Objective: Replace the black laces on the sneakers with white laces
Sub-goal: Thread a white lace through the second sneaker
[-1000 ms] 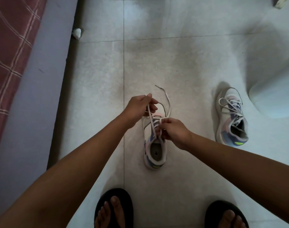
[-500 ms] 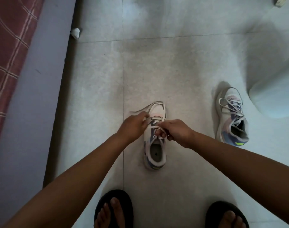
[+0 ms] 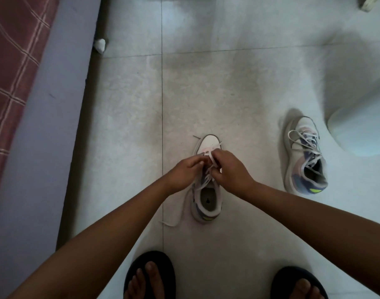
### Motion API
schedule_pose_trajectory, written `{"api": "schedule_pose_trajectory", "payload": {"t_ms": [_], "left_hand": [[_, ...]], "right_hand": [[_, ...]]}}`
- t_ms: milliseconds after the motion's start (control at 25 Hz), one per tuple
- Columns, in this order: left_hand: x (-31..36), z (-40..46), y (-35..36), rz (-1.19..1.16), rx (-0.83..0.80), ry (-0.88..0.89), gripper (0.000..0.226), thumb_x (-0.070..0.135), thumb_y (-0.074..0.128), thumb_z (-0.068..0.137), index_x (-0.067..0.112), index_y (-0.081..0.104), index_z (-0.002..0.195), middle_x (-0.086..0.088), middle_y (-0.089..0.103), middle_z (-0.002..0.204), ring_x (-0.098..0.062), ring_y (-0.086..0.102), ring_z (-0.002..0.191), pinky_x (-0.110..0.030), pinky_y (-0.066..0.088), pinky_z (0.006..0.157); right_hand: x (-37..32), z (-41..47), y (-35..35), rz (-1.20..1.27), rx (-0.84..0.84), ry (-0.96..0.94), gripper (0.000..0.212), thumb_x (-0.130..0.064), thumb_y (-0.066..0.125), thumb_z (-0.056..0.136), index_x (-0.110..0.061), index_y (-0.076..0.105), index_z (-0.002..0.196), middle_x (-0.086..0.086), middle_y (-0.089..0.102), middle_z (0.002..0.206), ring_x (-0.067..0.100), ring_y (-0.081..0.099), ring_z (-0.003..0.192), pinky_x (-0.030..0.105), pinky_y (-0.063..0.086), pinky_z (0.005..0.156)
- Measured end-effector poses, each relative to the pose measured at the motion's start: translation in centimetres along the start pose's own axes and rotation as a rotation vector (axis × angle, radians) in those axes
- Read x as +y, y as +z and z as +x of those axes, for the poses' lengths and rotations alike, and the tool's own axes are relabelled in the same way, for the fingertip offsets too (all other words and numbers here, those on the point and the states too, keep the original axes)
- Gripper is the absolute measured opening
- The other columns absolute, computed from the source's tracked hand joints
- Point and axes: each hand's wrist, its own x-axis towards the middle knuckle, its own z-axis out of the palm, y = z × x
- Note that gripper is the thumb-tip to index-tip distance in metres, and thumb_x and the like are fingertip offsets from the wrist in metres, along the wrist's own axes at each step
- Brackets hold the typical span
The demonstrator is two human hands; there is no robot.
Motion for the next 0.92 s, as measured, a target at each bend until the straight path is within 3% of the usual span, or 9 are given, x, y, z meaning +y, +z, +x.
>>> {"api": "schedule_pose_trajectory", "payload": {"t_ms": [120,240,320,440,520,680,760,840,920], "left_hand": [[-0.4,0.7,0.4,-0.115,-0.044,-0.053,0.023,0.019,0.045,0.099,0.024,0.059,0.116,0.014,0.06,0.106,0.013,0.056,0.09,-0.002,0.044,0.073],[-0.8,1.1,0.1,0.033,-0.034,-0.08,0.012,0.021,0.058,0.092,0.014,0.067,0.095,0.004,0.064,0.085,-0.002,0.058,0.075,-0.016,0.047,0.069],[-0.9,1.1,0.0,-0.007,0.045,-0.17,0.012,0.023,0.063,0.088,0.013,0.066,0.082,0.001,0.065,0.081,-0.01,0.06,0.076,-0.024,0.048,0.071],[-0.1,0.8,-1.0,-0.609,0.043,-0.349,0.027,0.022,0.053,0.088,0.016,0.063,0.063,-0.004,0.067,0.084,-0.017,0.062,0.086,-0.035,0.048,0.079],[-0.1,0.6,-3.0,-0.952,0.098,-0.336,0.045,0.026,0.049,0.089,0.02,0.053,0.045,-0.004,0.069,0.08,-0.016,0.065,0.084,-0.037,0.046,0.084],[-1.8,-0.4,-7.8,-1.296,0.416,-0.298,0.052,0.034,0.046,0.092,0.018,0.051,0.042,-0.001,0.069,0.078,-0.016,0.066,0.082,-0.038,0.043,0.085],[-2.9,-0.7,-8.8,-1.088,0.526,-0.38,0.039,0.037,0.043,0.095,0.018,0.061,0.066,-0.003,0.063,0.09,-0.017,0.062,0.085,-0.037,0.042,0.082],[-3.2,-1.0,-7.8,-0.383,0.519,-0.534,0.032,0.038,0.049,0.095,0.013,0.059,0.112,-0.007,0.055,0.112,-0.022,0.057,0.099,-0.034,0.042,0.085],[-2.9,-0.9,-4.6,0.182,0.446,-0.39,0.037,0.032,0.058,0.091,0.012,0.053,0.121,-0.008,0.054,0.117,-0.023,0.056,0.101,-0.027,0.044,0.079]], "right_hand": [[0.6,0.5,0.2,0.086,0.041,0.096,0.013,-0.013,0.062,0.085,-0.007,0.051,0.09,0.005,0.056,0.081,0.018,0.049,0.068,0.028,0.037,0.06],[1.2,0.5,0.3,0.251,0.035,0.26,0.013,-0.014,0.067,0.084,-0.014,0.054,0.079,-0.002,0.061,0.071,0.017,0.06,0.066,0.029,0.05,0.061],[1.5,0.5,0.0,0.371,0.05,0.332,0.016,-0.012,0.072,0.08,-0.015,0.058,0.071,0.0,0.063,0.065,0.014,0.062,0.058,0.029,0.055,0.057],[2.2,0.0,-0.7,0.461,0.019,0.386,0.018,-0.012,0.074,0.079,-0.016,0.061,0.068,-0.003,0.064,0.055,0.007,0.061,0.049,0.021,0.051,0.05],[2.8,-0.8,-1.1,0.494,-0.019,0.4,0.016,-0.012,0.073,0.08,-0.014,0.061,0.069,-0.004,0.064,0.053,0.007,0.06,0.047,0.019,0.05,0.048],[4.0,-2.5,-2.0,0.551,-0.015,0.473,0.014,-0.015,0.071,0.082,-0.009,0.061,0.074,0.005,0.066,0.062,0.01,0.061,0.049,0.021,0.05,0.049],[4.3,-3.0,-2.6,0.563,-0.029,0.494,0.011,-0.018,0.07,0.083,-0.011,0.061,0.081,0.007,0.067,0.071,0.011,0.064,0.056,0.021,0.051,0.053],[4.1,-3.4,-2.5,0.548,-0.084,0.514,0.021,-0.023,0.072,0.081,-0.016,0.058,0.096,0.006,0.066,0.081,0.011,0.064,0.067,0.021,0.051,0.056],[3.6,-3.8,-1.7,0.515,-0.151,0.548,0.033,-0.029,0.075,0.078,-0.018,0.054,0.102,0.004,0.063,0.086,0.01,0.061,0.071,0.018,0.048,0.054]]}}
